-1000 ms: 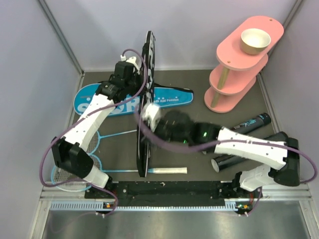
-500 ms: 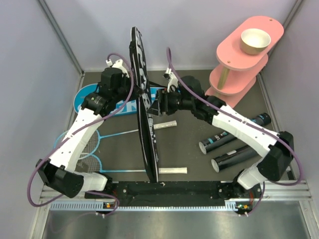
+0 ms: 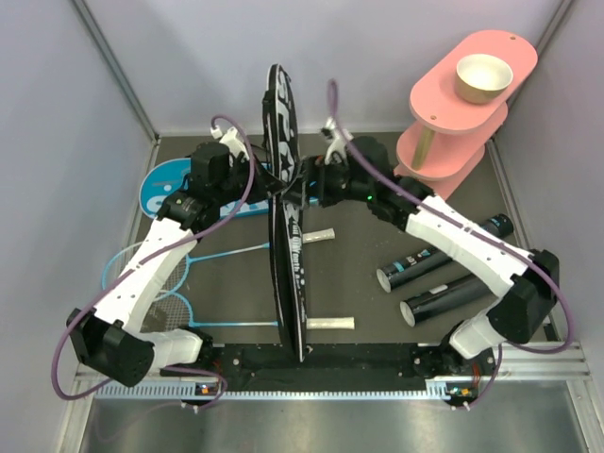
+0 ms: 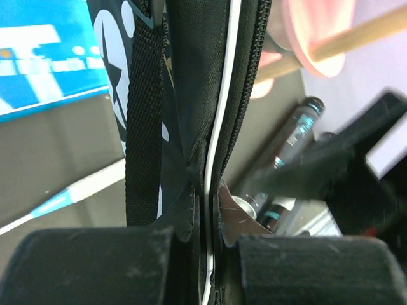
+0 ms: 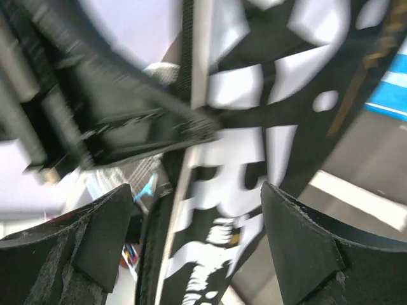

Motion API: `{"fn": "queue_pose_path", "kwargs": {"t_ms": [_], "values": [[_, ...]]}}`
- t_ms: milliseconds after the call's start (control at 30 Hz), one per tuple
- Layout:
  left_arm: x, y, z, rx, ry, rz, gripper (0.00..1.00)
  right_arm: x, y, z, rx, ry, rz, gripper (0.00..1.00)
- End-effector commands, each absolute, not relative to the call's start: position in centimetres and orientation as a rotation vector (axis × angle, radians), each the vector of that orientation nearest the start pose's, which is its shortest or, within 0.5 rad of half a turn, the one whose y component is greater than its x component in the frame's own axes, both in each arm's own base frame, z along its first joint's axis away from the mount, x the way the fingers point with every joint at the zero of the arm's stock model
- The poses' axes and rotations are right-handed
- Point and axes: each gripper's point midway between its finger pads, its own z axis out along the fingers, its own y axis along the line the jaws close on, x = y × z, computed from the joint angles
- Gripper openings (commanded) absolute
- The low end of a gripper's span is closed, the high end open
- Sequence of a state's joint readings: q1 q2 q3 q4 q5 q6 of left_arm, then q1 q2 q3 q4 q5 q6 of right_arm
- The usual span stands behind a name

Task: Pack up the badminton gear
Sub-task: Zip the racket bag at the center of the board.

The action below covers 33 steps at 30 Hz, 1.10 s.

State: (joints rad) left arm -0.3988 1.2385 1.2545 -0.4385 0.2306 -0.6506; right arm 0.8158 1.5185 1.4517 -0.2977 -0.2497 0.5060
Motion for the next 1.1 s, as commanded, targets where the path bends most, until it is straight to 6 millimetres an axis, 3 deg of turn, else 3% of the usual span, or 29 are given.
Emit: {"fn": "queue_pose_path", "kwargs": {"t_ms": [0,133,200,233,433,533,567,667,700,767,800,900,1067], "values": [[31.0,-24.1,37.6,0.239,1.788,-1.142,0.00,31.0,32.4,34.7,-0.114,1.999,1.078,0.81],[30.9,-24.4,36.2,0.323,1.819,-1.124,0.00,33.0,30.9,38.7,0.004,1.910,1.025,0.82],[30.6,-24.8,36.0,0.376,1.825,-1.136,0.00,34.3,32.0,37.4,0.003,1.959,1.010,0.80],[30.6,-25.1,36.0,0.395,1.829,-1.148,0.00,34.4,32.5,37.8,0.013,1.982,1.025,0.78],[31.0,-25.1,35.1,0.450,1.883,-1.084,0.00,35.4,35.0,35.4,0.023,2.046,0.966,0.75],[30.9,-25.5,35.4,0.482,1.870,-1.064,0.00,36.3,35.9,33.1,0.056,2.109,0.866,0.69],[30.9,-25.6,35.5,0.494,1.860,-1.048,0.00,36.1,36.1,32.1,0.062,2.141,0.836,0.64],[30.5,-25.9,35.5,0.533,1.848,-1.019,0.00,36.1,37.0,30.7,0.116,2.164,0.808,0.27],[30.8,-25.7,35.6,0.523,1.850,-0.984,0.00,36.1,36.9,30.1,0.142,2.171,0.793,0.08],[30.3,-25.1,34.7,0.530,1.890,-0.943,0.11,36.4,36.4,30.2,0.184,2.161,0.780,0.00],[30.1,-24.4,34.6,0.513,1.898,-0.907,0.29,36.7,35.9,30.2,0.204,2.148,0.749,0.00],[28.5,-22.5,33.0,0.505,1.936,-0.825,0.52,36.8,35.2,31.3,0.185,2.117,0.721,0.00],[25.6,-20.8,30.4,0.526,2.039,-0.794,0.54,36.5,35.6,31.6,0.031,2.110,0.694,0.00]]}}
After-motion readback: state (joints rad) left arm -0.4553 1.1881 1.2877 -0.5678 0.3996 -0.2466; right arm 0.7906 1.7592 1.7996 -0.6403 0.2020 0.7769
